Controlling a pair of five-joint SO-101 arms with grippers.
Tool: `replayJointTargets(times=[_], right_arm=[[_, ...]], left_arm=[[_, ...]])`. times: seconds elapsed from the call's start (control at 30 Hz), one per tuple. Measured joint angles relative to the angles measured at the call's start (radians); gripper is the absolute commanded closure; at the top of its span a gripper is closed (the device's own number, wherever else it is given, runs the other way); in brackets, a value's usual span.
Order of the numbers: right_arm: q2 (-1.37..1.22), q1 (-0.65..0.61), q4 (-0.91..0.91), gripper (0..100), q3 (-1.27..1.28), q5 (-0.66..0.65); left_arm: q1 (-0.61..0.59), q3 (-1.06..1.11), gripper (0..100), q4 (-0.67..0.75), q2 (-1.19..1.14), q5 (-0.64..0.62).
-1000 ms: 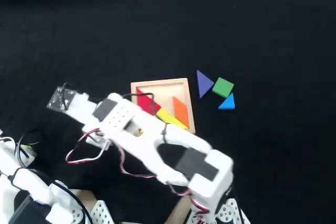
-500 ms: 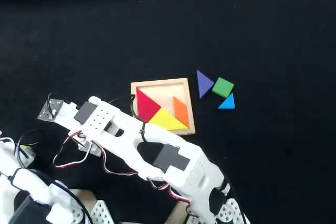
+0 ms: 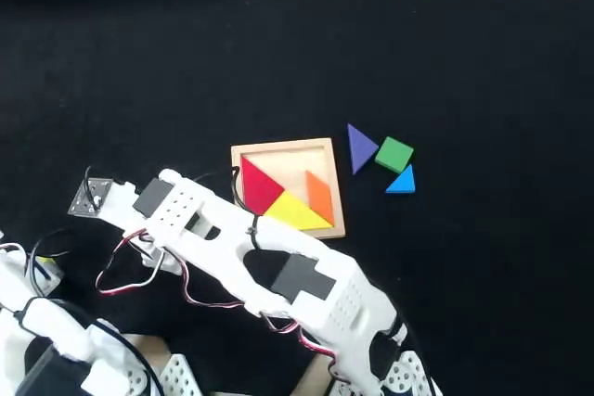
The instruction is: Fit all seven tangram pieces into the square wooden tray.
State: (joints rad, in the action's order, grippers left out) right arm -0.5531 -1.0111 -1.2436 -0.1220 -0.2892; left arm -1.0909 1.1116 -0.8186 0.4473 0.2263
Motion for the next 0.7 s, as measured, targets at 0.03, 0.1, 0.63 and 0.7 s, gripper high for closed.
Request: replayJointTargets(times=[0.03,0.1,0.63,0.7], right_arm=[[0.0,0.003,-0.003,85.1,0.0,0.0],[0.009,0.023,-0.034,85.1,0.0,-0.014],[0.5,0.46,-0.37,85.1,0.06,-0.743],[0.502,0.511,-0.376,85.1,0.104,-0.879]], left_arm=[[0.0,0.0,81,0.0,0.0,0.0],[0.0,0.012,81,0.0,0.0,0.0],[0.0,0.015,81,0.003,0.002,-0.002],[0.0,0.015,81,0.005,0.002,0.002]])
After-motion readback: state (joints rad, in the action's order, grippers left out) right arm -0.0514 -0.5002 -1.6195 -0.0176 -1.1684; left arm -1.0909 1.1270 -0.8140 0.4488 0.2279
